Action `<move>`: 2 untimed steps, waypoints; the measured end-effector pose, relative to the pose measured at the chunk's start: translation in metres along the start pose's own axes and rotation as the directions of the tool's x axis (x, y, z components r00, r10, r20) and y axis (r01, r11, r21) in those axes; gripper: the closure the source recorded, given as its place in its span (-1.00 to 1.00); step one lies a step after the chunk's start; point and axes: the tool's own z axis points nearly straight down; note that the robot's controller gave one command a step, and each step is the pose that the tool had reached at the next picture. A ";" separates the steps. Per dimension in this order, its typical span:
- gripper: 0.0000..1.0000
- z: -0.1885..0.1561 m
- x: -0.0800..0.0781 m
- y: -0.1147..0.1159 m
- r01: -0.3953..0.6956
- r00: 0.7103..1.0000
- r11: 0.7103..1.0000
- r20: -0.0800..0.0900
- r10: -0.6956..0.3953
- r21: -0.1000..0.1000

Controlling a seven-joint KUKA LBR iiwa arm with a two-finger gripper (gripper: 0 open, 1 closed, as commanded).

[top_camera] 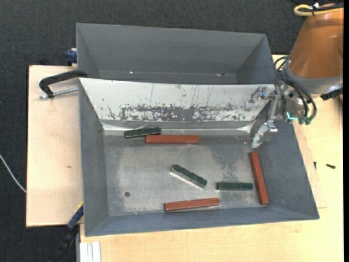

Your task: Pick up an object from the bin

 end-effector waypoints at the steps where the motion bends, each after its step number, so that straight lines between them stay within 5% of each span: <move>1: -1.00 -0.005 -0.002 0.000 0.002 1.000 1.000 0.009 -0.002 0.001; 2: -1.00 0.044 0.010 -0.001 0.004 1.000 1.000 0.015 -0.004 0.002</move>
Offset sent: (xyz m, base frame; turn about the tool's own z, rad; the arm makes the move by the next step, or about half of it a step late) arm -0.0342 -0.0043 -0.1317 -0.0094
